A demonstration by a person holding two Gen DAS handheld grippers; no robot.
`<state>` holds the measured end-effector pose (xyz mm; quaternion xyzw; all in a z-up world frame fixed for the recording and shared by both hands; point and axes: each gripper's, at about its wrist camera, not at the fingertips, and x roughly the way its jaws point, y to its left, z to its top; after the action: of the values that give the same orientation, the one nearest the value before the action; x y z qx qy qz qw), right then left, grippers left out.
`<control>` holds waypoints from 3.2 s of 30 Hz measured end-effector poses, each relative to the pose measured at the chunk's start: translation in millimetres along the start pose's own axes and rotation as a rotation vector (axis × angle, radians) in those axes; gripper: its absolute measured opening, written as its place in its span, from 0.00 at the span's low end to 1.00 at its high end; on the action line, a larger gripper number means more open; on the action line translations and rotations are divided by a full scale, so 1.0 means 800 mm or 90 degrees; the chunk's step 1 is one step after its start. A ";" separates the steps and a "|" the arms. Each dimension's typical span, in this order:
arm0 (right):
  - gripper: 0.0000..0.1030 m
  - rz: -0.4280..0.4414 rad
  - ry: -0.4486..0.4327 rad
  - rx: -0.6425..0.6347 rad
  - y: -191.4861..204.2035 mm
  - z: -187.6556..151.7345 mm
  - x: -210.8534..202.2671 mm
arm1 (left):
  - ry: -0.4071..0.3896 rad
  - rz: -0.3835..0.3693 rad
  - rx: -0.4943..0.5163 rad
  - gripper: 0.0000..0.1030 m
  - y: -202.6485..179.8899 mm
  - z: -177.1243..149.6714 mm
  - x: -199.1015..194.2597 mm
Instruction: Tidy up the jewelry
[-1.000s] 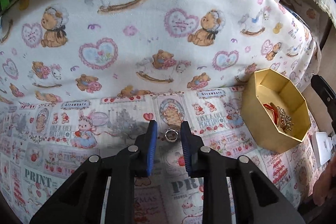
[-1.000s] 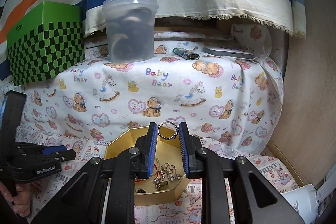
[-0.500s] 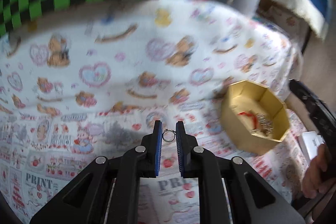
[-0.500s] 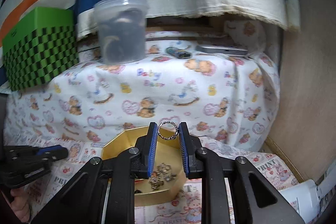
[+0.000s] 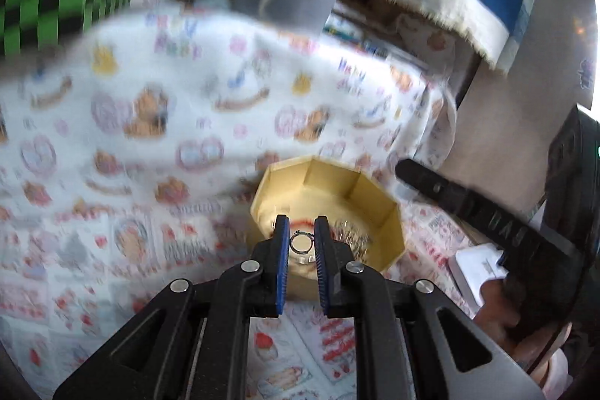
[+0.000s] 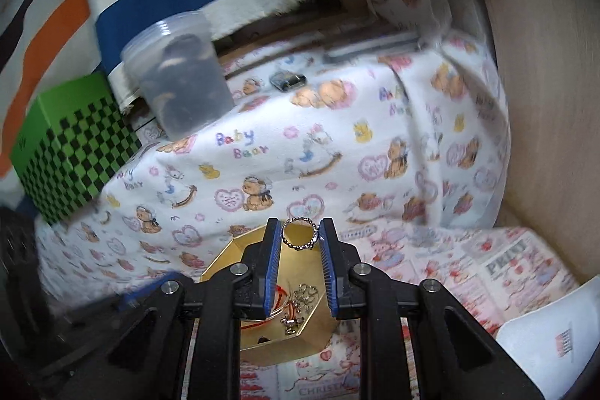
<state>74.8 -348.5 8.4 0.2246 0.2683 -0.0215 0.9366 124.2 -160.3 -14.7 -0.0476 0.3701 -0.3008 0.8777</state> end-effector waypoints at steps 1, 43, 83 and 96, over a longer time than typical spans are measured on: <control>0.22 0.012 0.013 0.018 -0.006 0.001 0.004 | 0.003 0.004 0.002 0.12 0.001 -0.003 0.001; 0.28 -0.006 -0.010 -0.075 0.005 0.001 -0.010 | -0.201 0.257 0.024 0.79 -0.012 -0.022 -0.084; 1.00 -0.022 -0.141 -0.295 0.119 -0.064 -0.046 | -0.279 0.394 0.010 1.00 0.040 -0.062 -0.172; 1.00 -0.019 -0.133 -0.297 0.119 -0.065 -0.043 | -0.279 0.394 0.009 1.00 0.040 -0.061 -0.172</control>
<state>35.3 -243.7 25.9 -0.0053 0.1710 0.0040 0.9852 31.7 -49.9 25.5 0.0094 0.1682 -0.0065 0.9857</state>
